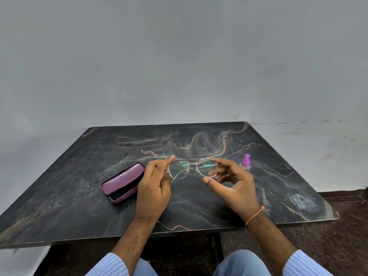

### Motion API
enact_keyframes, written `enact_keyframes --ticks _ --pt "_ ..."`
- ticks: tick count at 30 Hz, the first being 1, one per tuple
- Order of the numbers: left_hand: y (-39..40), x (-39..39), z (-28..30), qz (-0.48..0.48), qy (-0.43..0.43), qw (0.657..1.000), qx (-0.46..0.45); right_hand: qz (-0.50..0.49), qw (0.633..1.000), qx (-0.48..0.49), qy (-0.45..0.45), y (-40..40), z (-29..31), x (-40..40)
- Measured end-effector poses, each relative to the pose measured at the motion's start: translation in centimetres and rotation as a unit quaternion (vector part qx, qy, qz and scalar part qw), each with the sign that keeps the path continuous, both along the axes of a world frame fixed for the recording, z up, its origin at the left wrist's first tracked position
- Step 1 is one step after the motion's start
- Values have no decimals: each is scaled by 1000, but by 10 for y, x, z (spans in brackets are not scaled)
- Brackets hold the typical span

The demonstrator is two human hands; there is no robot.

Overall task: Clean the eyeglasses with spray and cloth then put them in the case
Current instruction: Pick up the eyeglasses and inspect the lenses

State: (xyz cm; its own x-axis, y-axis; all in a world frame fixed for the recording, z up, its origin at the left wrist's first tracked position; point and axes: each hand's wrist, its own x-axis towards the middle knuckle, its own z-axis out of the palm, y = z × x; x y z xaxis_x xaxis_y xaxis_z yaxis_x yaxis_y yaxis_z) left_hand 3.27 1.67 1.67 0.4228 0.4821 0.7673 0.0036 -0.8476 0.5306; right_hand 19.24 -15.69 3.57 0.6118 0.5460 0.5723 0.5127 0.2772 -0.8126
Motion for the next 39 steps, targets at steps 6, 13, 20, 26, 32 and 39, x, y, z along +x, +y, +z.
enact_keyframes --ticks 6,13,20,26,32,39 --pt "2 0 -2 10 -14 1000 -5 96 987 25 130 5 3 -10" --pt "3 1 -3 4 -10 1000 0 44 973 79 213 21 3 -19" --pt "4 1 -5 -6 -10 1000 -6 9 974 53 218 30 0 -18" --pt "4 1 -5 -8 -11 1000 -6 -29 984 41 173 32 1 -16" --pt "5 1 -5 -11 -19 1000 -11 -112 991 6 75 28 1 -12" --pt "3 -1 -3 -21 -16 999 -20 -241 964 -68 -94 23 4 -5"
